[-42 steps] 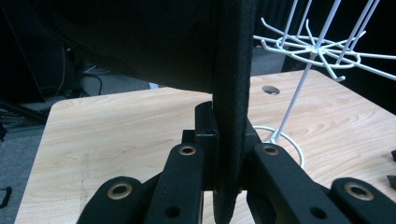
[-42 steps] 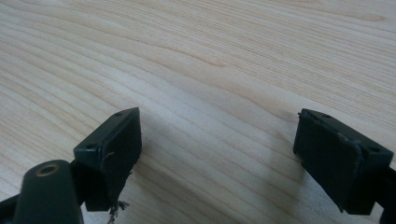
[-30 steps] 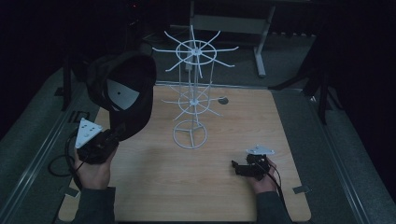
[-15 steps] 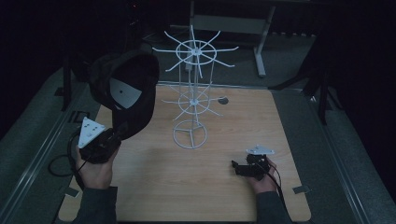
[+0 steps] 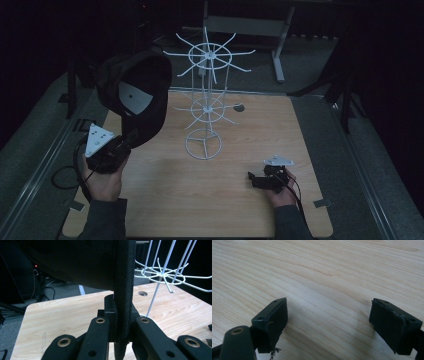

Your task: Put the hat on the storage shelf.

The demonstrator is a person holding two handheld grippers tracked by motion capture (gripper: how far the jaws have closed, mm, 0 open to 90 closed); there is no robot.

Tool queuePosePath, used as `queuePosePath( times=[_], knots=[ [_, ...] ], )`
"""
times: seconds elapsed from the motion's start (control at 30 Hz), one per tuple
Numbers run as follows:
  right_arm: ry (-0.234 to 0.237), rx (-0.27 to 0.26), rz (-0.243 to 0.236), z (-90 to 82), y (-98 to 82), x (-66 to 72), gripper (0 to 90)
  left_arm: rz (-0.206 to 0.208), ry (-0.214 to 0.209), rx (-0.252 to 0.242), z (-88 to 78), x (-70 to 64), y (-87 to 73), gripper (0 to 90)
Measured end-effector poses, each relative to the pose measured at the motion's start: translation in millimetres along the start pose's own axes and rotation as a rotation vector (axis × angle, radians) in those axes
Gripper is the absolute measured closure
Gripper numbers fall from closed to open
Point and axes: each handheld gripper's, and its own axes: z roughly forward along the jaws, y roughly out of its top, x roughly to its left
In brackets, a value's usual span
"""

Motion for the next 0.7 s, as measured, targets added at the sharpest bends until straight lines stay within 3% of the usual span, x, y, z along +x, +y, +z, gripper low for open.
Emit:
queuePosePath(
  times=[0.7],
  knots=[
    [0.000, 0.000, 0.000, 0.0, 0.0, 0.0, 15.0, 0.009, 0.000, -0.011, 0.1, -3.1, 3.9, 86.7]
  ],
)
